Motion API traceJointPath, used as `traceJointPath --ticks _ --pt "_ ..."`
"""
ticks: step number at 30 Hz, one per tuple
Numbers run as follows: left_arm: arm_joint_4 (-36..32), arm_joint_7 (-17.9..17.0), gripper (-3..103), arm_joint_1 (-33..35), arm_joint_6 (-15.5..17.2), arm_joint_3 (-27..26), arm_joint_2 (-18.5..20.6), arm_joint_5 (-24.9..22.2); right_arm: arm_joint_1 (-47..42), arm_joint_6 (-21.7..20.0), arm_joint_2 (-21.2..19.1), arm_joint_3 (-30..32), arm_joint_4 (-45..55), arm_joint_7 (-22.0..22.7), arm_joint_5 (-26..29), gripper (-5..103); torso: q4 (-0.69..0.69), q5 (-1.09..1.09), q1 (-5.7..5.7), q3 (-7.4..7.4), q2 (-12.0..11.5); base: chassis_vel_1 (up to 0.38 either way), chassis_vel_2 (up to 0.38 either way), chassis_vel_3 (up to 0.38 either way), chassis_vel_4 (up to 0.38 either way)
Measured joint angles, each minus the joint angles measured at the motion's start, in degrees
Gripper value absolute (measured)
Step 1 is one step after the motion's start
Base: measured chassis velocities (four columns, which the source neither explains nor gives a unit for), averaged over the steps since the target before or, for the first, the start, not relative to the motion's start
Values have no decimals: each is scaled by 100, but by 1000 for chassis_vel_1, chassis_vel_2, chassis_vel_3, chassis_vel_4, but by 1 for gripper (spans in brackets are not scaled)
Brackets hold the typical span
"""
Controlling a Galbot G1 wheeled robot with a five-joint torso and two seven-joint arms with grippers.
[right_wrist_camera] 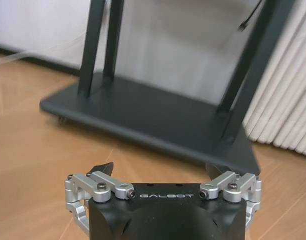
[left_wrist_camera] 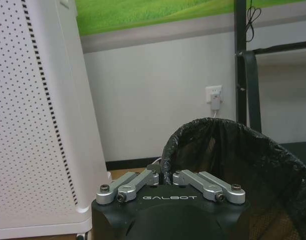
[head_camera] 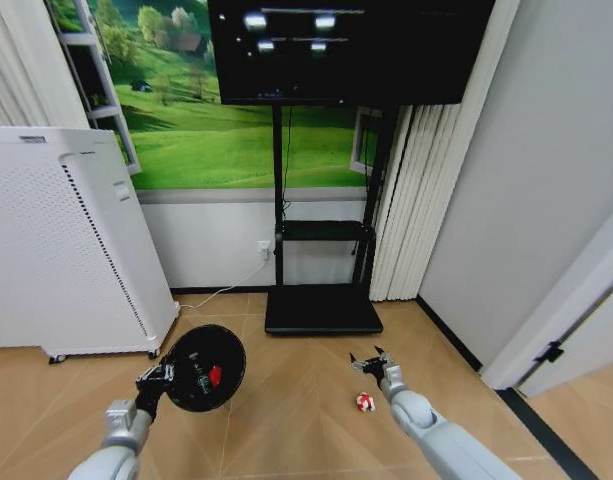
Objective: Pick up the trash bin and place the garbage on the floor into it.
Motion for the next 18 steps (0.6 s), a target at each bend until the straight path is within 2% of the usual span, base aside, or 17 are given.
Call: traceJointPath --ticks 2,4,5,11,18 --pt "138 -20 7 -37 0 -2 47 18 275 -65 35 -413 -428 66 12 100 -2 1 0 0 0 24 37 -17 -14" --pt "179 -23 7 -54 0 -1 58 22 344 -93 49 -490 -534 82 6 100 -2 3 0 0 0 0 0 0 0" --pt "292 -35 7 -108 0 13 81 29 531 -241 85 -697 -783 142 8 100 -3 2 0 0 0 0 0 0 0" --pt "507 -37 7 -295 0 114 172 37 879 -606 109 -1190 -1126 322 89 100 -5 1 0 0 0 0 0 0 0" --pt "559 -30 7 -447 9 245 153 19 1001 -740 183 -1593 -1583 603 137 100 -5 1 0 0 0 0 0 0 0"
